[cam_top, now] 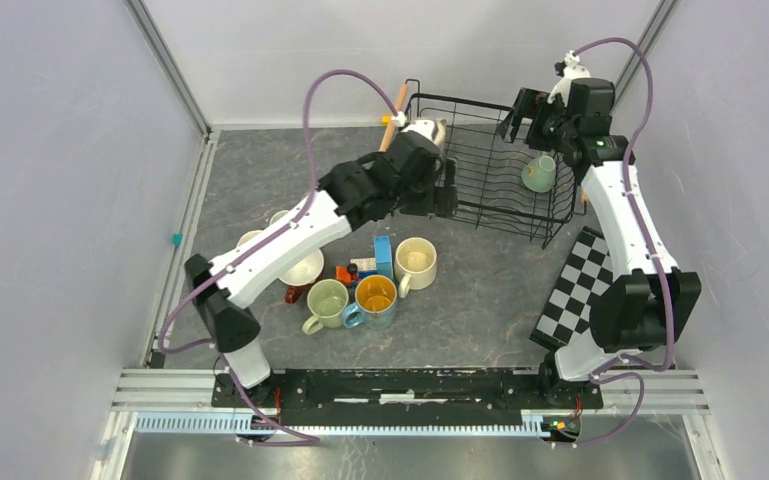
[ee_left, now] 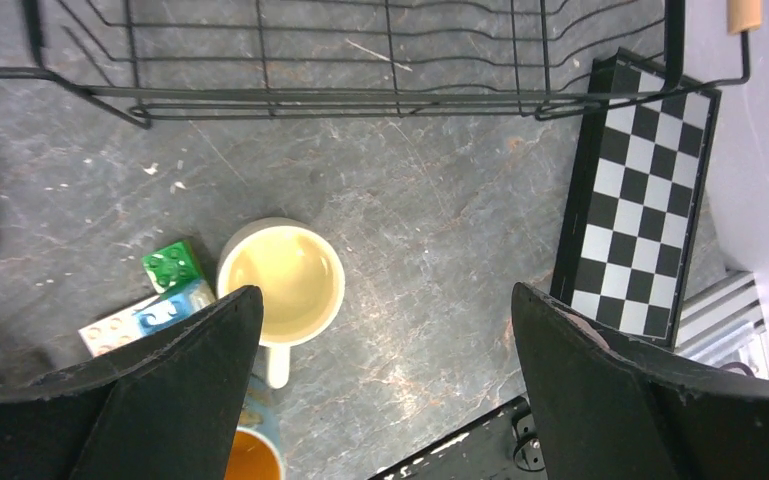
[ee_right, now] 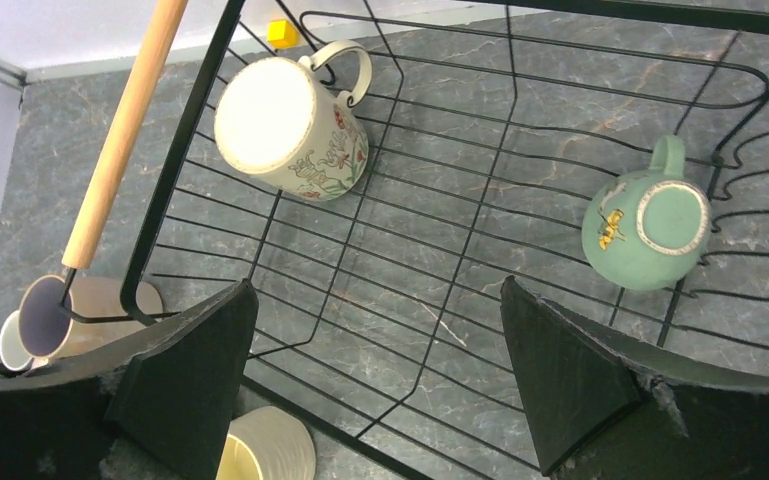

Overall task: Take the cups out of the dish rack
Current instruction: Move the cup to the dish rack.

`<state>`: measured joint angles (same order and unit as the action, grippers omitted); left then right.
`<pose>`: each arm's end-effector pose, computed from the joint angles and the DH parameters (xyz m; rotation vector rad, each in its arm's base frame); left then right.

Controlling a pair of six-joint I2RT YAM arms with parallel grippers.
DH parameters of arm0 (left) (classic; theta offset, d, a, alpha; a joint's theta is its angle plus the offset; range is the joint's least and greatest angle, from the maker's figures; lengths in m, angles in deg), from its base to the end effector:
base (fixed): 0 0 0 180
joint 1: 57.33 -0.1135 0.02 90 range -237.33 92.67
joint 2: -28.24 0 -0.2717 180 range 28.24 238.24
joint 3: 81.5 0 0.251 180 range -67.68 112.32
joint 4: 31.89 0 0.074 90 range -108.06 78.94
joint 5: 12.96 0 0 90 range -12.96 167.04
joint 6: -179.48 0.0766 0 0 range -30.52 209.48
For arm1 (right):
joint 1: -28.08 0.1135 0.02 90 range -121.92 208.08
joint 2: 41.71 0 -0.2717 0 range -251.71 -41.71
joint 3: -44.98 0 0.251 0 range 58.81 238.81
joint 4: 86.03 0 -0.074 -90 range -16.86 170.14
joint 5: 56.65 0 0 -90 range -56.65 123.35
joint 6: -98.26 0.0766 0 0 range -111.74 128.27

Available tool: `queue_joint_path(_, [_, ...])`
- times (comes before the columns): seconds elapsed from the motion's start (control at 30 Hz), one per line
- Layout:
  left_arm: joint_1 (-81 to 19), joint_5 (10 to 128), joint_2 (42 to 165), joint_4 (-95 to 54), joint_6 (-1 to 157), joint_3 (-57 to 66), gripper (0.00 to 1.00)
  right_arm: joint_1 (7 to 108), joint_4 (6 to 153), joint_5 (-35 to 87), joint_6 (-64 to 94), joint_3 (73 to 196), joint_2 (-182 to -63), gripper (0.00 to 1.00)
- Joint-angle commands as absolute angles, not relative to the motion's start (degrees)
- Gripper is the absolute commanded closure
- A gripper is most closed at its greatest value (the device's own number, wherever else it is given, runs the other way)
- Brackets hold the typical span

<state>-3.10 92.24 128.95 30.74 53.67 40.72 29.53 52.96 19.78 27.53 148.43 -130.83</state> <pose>0.2591 -0.3253 0.3752 0.2314 2.3023 -0.5246 0.3911 0.0279 0.3806 0.1688 2.0474 0.4670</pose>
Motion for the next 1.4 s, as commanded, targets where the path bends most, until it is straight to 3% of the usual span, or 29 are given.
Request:
queue_joint_path(0.0, [-6.17,88.13,122.02,28.94,58.49,38.03,0.0,32.25,53.93,21.78,23.25,152.04,-133.27,0.02])
queue_joint_path(0.53, [-9.49,82.03,106.7,30.28,61.62,29.14,0.0,38.03,78.73,26.28,30.26,151.29,-145.73,0.02])
queue_joint_path(1.13, [-9.78,83.12,105.77,33.77,63.71,31.03,0.0,43.15,84.53,36.87,42.98,171.57,-171.92,0.02])
queue_joint_path(1.37, [-10.04,82.93,105.41,33.97,63.83,30.78,0.0,44.12,86.33,39.71,46.45,173.41,-177.17,0.02])
